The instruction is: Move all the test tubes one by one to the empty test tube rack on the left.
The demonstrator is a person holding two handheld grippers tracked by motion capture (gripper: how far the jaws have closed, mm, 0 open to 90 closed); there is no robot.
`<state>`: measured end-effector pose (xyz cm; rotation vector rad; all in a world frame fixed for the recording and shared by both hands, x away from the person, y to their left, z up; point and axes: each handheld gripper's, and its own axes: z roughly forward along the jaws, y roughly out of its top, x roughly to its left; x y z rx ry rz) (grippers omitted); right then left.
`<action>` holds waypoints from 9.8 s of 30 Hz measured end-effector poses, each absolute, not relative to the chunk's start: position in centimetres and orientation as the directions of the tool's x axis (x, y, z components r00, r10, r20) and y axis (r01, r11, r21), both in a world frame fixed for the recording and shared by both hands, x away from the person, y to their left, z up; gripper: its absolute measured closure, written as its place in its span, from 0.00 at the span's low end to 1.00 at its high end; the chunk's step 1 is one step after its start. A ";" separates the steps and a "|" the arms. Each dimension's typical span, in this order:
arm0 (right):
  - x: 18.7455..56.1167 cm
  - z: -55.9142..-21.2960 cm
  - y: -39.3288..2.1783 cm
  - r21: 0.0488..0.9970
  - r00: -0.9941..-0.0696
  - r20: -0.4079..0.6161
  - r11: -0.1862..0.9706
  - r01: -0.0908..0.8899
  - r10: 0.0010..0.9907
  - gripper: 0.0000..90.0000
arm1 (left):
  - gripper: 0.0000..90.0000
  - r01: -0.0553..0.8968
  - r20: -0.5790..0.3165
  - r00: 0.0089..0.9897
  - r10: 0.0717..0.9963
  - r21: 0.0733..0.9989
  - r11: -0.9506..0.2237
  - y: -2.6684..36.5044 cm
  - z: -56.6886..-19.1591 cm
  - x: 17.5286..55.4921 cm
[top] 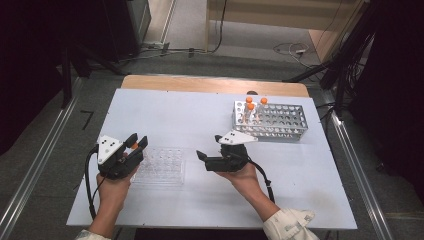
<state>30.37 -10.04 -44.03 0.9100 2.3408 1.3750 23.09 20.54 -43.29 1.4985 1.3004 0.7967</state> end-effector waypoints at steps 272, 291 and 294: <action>28.9 -41.2 -4.9 0.911 -0.842 0.058 0.316 0.264 0.537 0.24 | 0.78 0.239 -0.077 0.368 0.927 0.971 -0.015 15.6 -38.7 22.7; 29.0 -41.8 -5.4 0.905 -0.839 0.071 0.319 0.281 0.539 0.25 | 0.78 0.257 -0.086 0.255 0.963 0.966 0.018 18.4 -40.1 23.1; 29.0 -41.8 -5.5 0.906 -0.840 0.070 0.319 0.280 0.539 0.25 | 0.78 0.261 -0.091 0.250 0.964 0.965 0.023 18.6 -40.4 23.2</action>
